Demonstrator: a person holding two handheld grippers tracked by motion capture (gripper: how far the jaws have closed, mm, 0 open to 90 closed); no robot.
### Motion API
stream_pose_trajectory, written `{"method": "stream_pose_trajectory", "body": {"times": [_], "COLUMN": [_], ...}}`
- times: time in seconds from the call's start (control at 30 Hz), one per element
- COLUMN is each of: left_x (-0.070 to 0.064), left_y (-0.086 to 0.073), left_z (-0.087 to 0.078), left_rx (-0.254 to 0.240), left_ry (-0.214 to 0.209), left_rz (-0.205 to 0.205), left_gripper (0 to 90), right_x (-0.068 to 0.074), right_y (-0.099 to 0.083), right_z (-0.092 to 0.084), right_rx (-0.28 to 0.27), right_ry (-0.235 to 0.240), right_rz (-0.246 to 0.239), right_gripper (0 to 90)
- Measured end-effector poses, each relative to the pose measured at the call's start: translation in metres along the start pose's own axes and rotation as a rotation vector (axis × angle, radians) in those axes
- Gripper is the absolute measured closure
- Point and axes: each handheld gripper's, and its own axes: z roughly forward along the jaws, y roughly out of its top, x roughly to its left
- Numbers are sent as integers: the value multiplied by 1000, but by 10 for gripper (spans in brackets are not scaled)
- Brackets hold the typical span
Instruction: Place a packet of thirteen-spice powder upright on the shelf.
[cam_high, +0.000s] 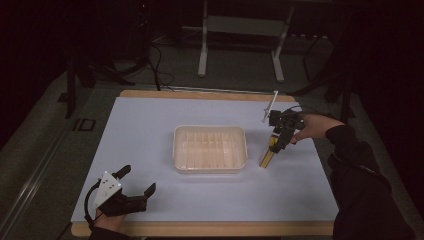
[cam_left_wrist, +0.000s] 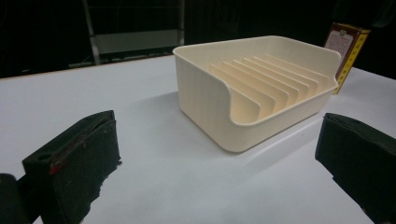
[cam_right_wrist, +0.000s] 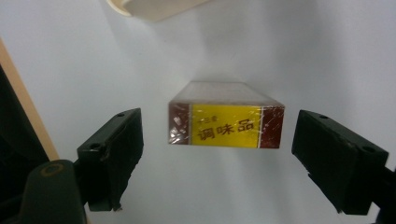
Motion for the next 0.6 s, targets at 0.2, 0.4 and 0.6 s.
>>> {"method": "stream_pose_trajectory", "body": {"times": [0.2, 0.4, 0.6], "left_x": [-1, -2, -2], "left_y": [0, 0, 0], "left_z": [0, 1, 1], "left_rx": [1, 3, 7], "left_ry": [1, -4, -4], "left_rz": [1, 3, -1], "left_gripper": [0, 0, 0], "right_x": [-6, -10, -12], "right_y": [2, 5, 5], "right_z": [9, 18, 25], "right_rx": [10, 33, 58], "right_ry": [12, 28, 48], "right_rz": [-1, 14, 15], "right_gripper": [187, 198, 228]}}
